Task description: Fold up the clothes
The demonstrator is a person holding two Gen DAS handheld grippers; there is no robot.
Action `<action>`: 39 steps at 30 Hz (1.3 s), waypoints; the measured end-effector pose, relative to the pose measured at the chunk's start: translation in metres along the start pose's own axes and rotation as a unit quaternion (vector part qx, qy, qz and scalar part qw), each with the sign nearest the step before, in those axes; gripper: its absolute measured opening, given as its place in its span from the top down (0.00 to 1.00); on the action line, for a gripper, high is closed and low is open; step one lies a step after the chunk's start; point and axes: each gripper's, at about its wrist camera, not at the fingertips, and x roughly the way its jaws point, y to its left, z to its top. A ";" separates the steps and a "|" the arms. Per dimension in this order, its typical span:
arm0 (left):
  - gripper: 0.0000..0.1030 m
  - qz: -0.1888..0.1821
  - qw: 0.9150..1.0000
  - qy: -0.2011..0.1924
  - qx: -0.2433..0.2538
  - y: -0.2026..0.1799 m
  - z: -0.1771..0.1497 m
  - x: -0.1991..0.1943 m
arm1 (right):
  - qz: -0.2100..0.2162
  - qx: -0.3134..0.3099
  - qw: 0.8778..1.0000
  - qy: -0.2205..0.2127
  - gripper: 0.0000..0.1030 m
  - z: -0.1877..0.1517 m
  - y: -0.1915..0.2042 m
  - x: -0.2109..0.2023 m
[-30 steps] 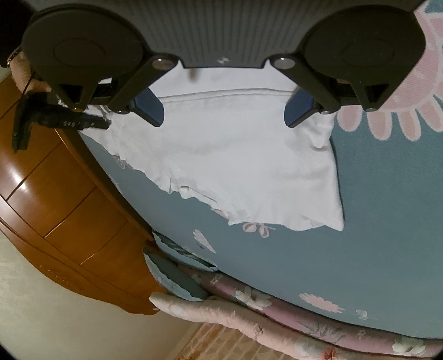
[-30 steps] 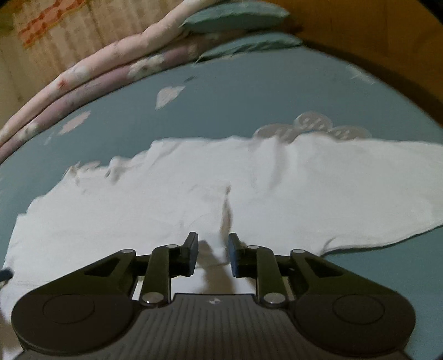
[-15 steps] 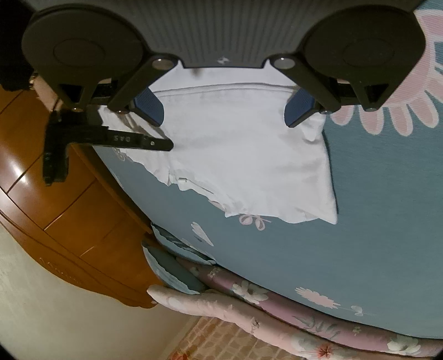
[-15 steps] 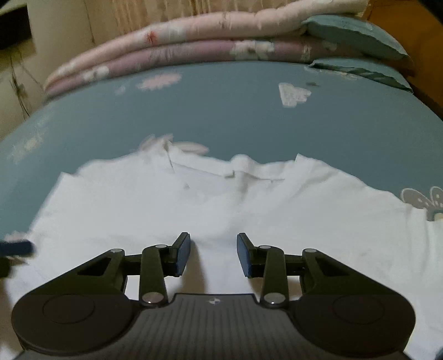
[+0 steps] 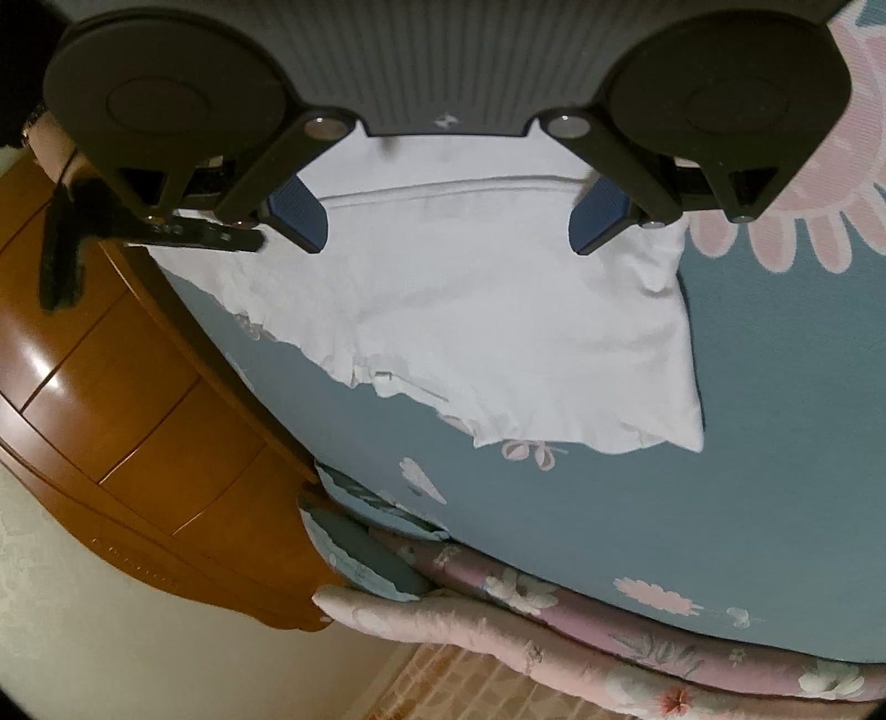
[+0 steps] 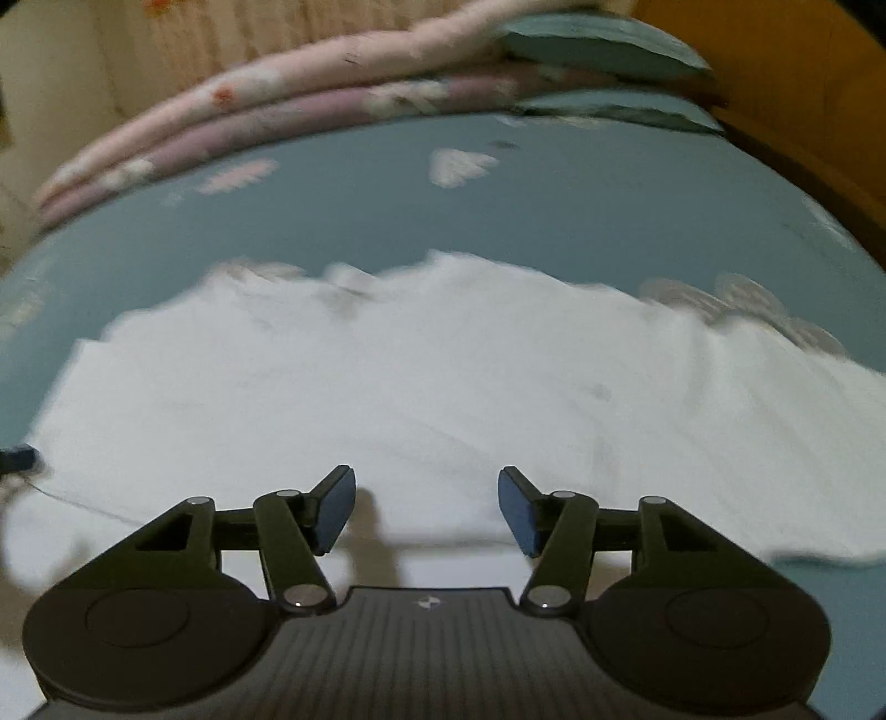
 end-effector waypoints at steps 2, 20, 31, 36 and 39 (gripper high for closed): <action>0.09 0.005 1.000 0.002 0.003 -0.001 -0.001 0.001 | -0.007 0.014 1.000 -0.004 0.40 -0.004 -0.008 -0.010; 0.09 0.000 1.000 0.000 0.010 -0.004 -0.002 -0.001 | 0.031 0.006 0.999 -0.031 0.25 -0.019 0.007 -0.028; 0.09 0.000 1.000 0.010 0.022 -0.007 -0.006 0.006 | 0.037 0.013 0.998 -0.045 0.22 0.011 -0.002 0.017; 0.09 0.001 1.000 0.010 0.025 -0.009 -0.006 0.007 | -0.036 0.041 0.998 -0.044 0.21 -0.005 -0.021 -0.002; 0.09 -0.004 0.999 0.011 0.030 -0.014 -0.007 0.008 | -0.018 0.066 0.996 -0.052 0.19 -0.017 -0.034 -0.025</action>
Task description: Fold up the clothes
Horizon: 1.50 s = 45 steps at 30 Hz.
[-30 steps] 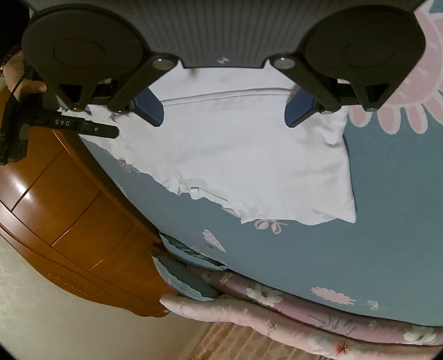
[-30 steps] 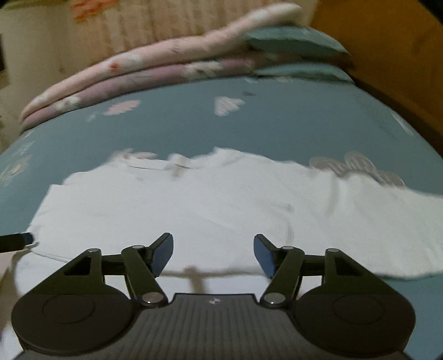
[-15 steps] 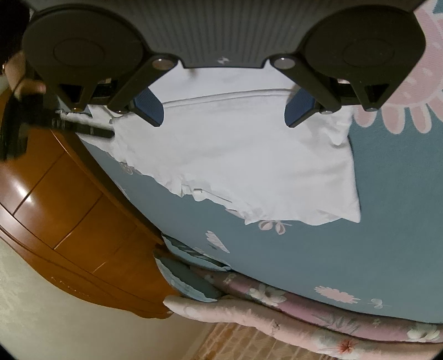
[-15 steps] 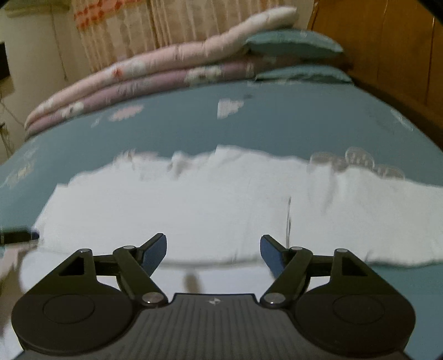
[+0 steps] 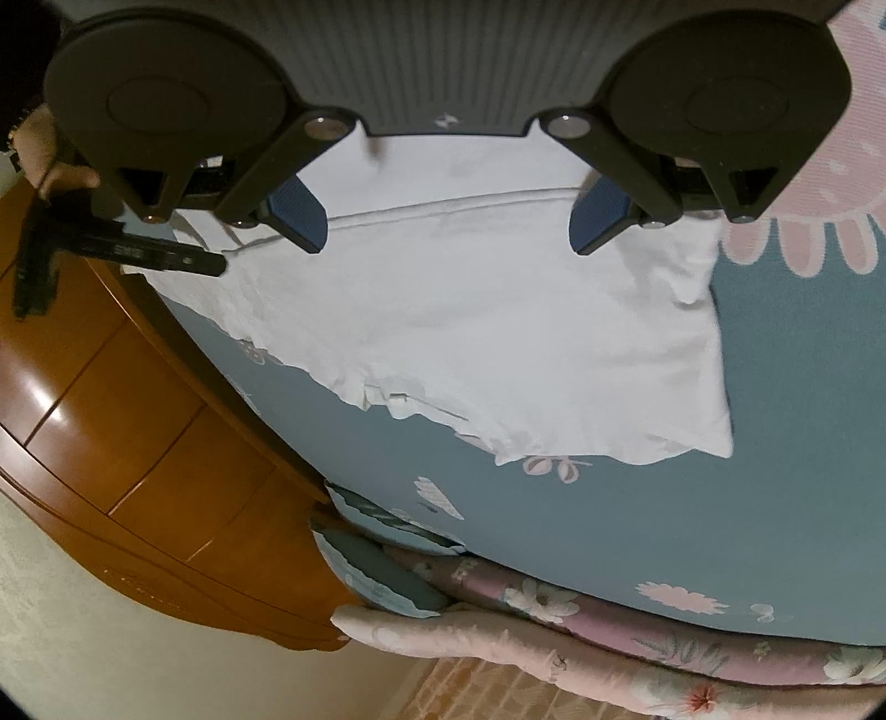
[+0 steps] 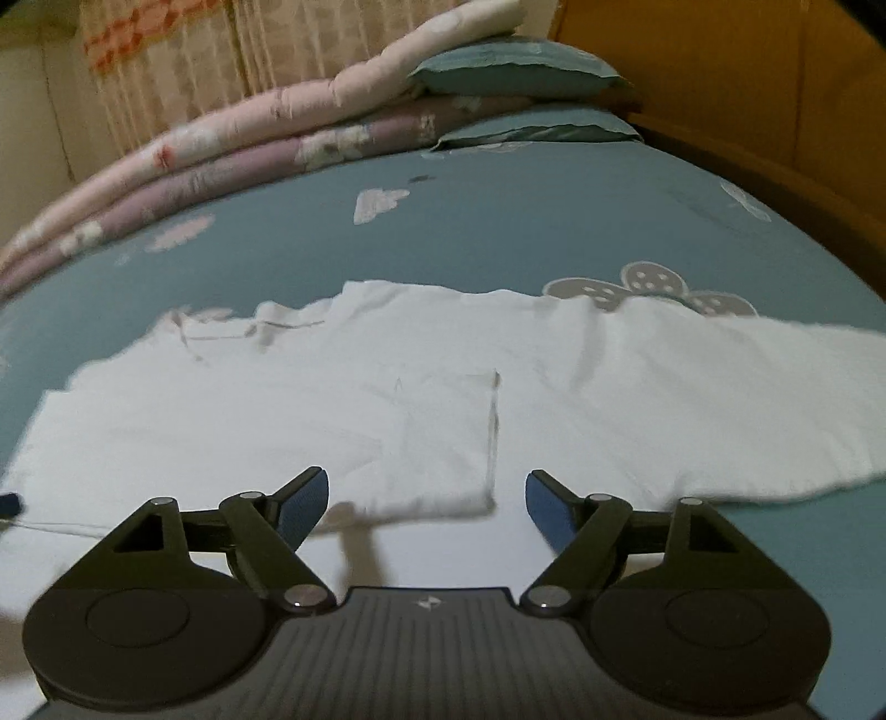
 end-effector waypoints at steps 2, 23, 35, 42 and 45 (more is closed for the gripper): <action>0.09 -0.004 1.000 0.003 0.006 -0.003 0.000 0.001 | 0.004 0.009 1.000 -0.001 0.18 -0.004 -0.003 -0.010; 0.08 -0.005 0.999 0.024 0.026 -0.012 -0.007 0.010 | 0.021 0.026 0.999 0.033 0.12 -0.032 -0.016 -0.034; 0.07 -0.012 0.999 0.023 0.029 -0.013 -0.009 0.011 | 0.020 0.032 0.998 -0.043 0.08 0.029 -0.053 -0.035; 0.06 -0.026 0.999 0.020 0.014 -0.008 -0.009 0.011 | 0.087 0.131 0.987 -0.017 0.07 0.087 -0.111 0.048; 0.05 -0.026 0.999 0.020 0.015 -0.008 -0.010 0.011 | 0.075 0.153 0.985 -0.003 0.07 0.095 -0.131 0.078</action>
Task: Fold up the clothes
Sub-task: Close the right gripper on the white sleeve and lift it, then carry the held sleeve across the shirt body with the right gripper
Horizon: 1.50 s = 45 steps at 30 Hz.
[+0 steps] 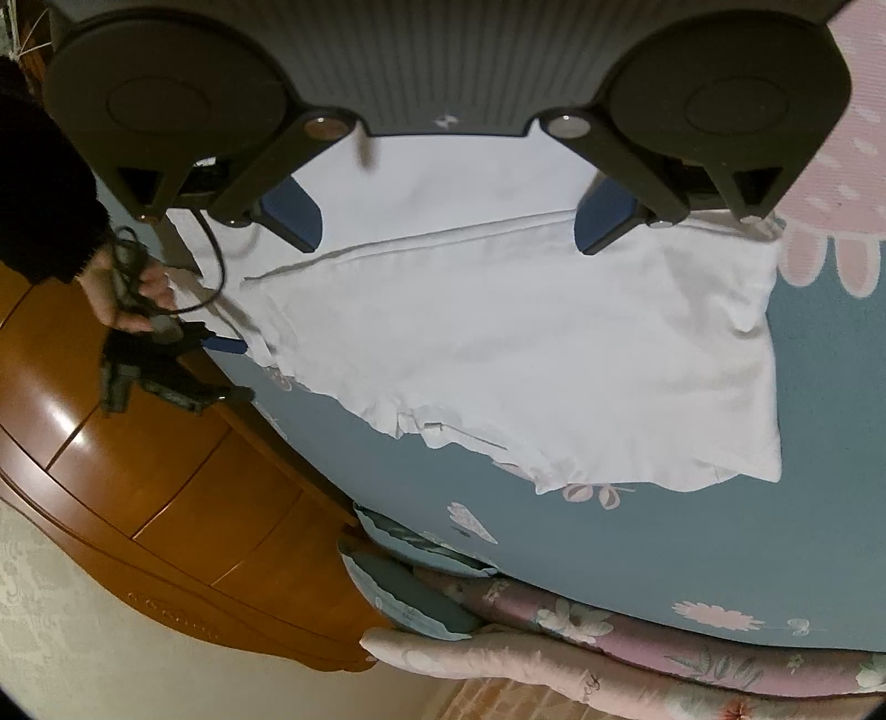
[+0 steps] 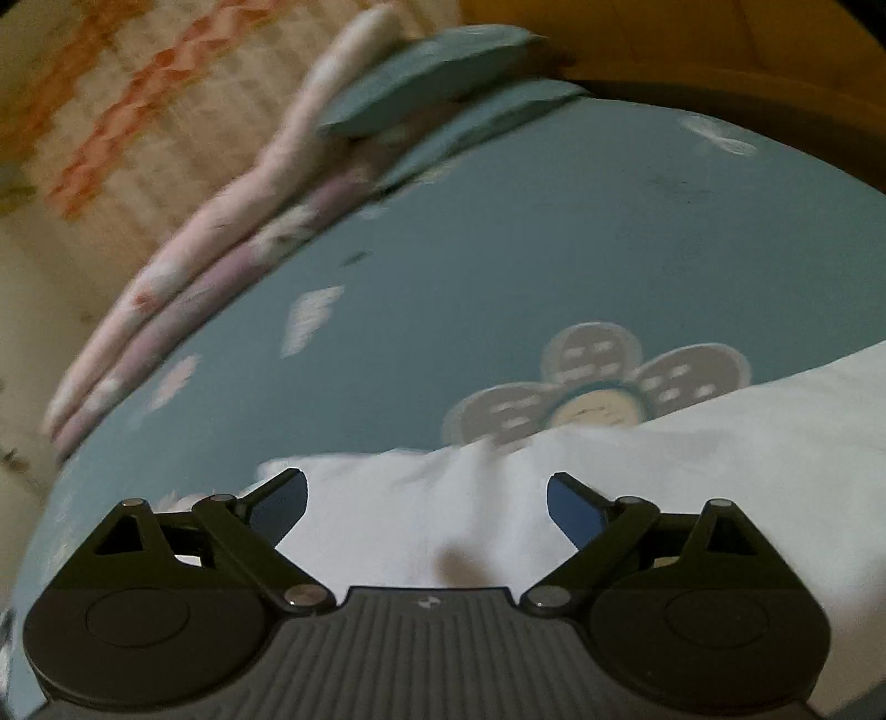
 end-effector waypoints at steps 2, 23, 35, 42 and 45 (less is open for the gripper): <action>0.05 0.000 1.000 0.000 0.001 0.000 0.000 0.000 | -0.006 0.008 1.000 0.010 0.07 0.005 -0.014 0.013; 0.04 -0.002 1.000 -0.008 0.004 -0.011 0.001 -0.005 | -0.050 0.152 0.984 -0.075 0.06 -0.043 -0.100 -0.137; 0.04 -0.003 1.000 0.007 0.016 -0.014 -0.004 0.005 | -0.024 0.317 0.932 -0.174 0.05 -0.066 -0.199 -0.176; 0.04 -0.003 1.000 0.006 0.014 -0.013 -0.005 0.005 | -0.032 0.324 0.923 -0.205 0.04 -0.049 -0.215 -0.160; 0.04 -0.003 1.000 0.006 0.014 -0.012 -0.005 0.005 | -0.035 0.325 0.919 -0.220 0.04 -0.046 -0.218 -0.157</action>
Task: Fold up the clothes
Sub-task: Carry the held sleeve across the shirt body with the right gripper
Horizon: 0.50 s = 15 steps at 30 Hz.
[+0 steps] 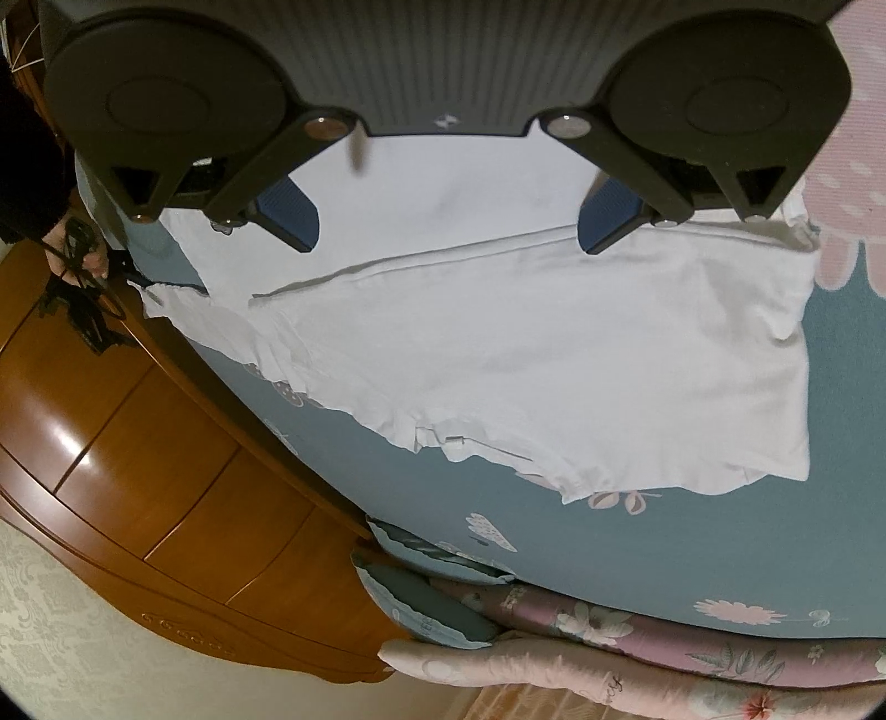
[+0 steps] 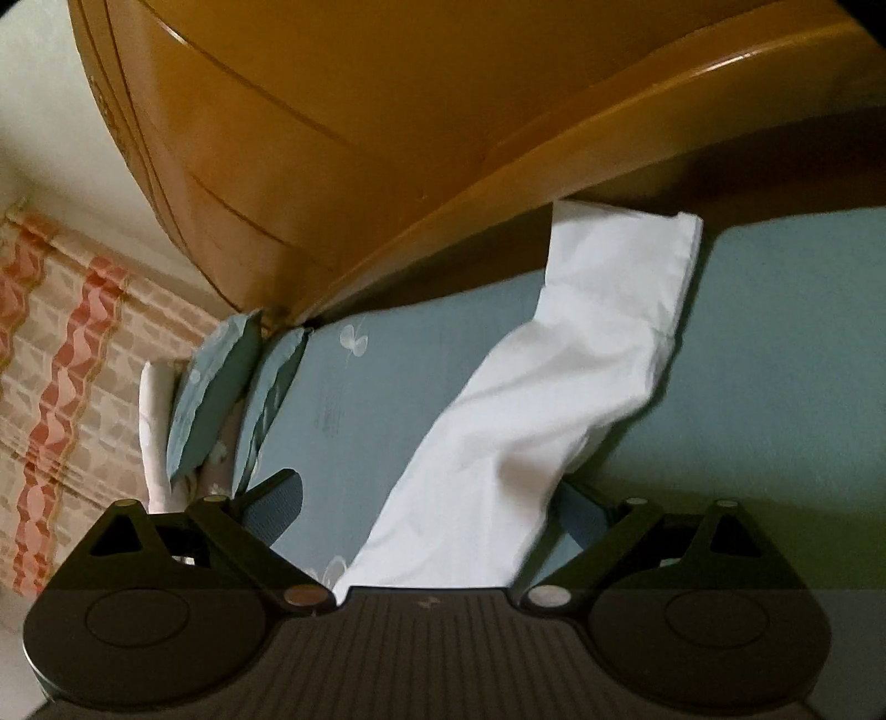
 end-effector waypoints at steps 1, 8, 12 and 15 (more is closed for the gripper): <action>0.04 0.000 1.000 0.000 0.000 0.000 0.000 0.000 | 0.000 -0.001 1.000 -0.005 0.04 0.001 -0.001 0.001; 0.04 0.002 1.000 0.000 0.002 -0.001 0.000 0.001 | -0.013 0.002 1.000 -0.027 0.04 0.008 -0.003 0.009; 0.04 0.002 1.000 -0.001 0.001 -0.001 -0.001 0.001 | -0.022 0.013 0.999 -0.025 0.04 0.006 -0.002 0.003; 0.04 0.002 1.000 -0.001 0.001 -0.001 -0.001 0.001 | -0.022 0.002 0.999 -0.029 0.04 0.009 -0.005 0.007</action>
